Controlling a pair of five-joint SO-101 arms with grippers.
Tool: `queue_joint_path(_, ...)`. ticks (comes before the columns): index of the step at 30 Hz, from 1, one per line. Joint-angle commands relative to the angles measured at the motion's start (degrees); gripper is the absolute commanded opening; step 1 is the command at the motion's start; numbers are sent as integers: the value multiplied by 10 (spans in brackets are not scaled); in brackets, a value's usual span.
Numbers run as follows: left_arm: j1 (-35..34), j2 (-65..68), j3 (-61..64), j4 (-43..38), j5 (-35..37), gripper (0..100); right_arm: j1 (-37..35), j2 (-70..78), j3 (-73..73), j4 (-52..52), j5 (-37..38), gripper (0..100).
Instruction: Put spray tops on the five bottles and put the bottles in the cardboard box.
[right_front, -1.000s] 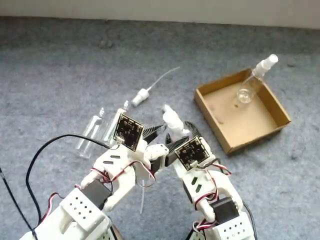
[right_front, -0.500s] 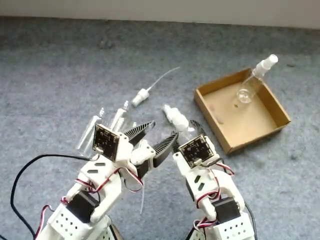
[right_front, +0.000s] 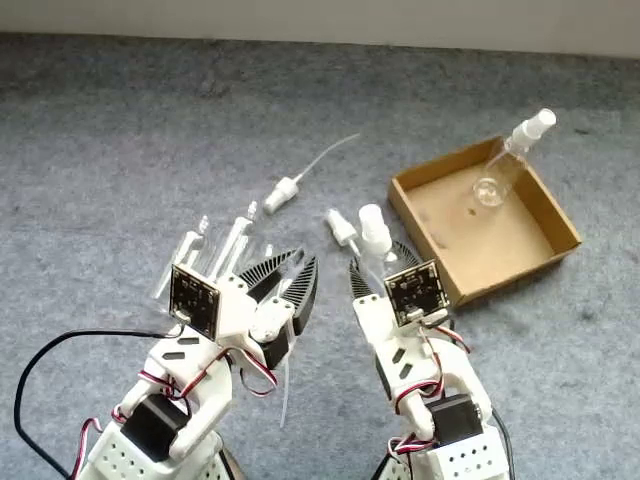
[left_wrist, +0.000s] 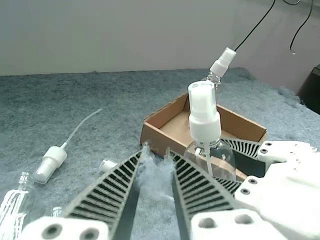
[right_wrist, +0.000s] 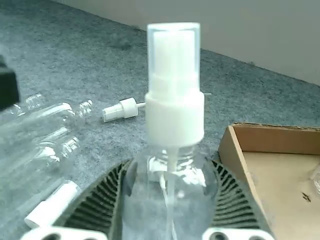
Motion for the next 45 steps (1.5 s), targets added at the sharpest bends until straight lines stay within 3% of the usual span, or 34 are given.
queue_joint_path(1,-3,-8,23,-9,1,27,7,-7,-6,-5,-7,117)
queue_joint_path(10,8,-8,67,-91,1,27,22,7,-195,12,-7,117)
queue_joint_path(21,118,-9,94,-95,-4,27,22,252,-372,11,-9,117)
queue_joint_path(33,145,-9,95,-95,-4,27,16,403,-416,-109,-185,117)
queue_joint_path(45,99,-9,99,-118,-4,27,-157,426,-422,-120,-189,117)
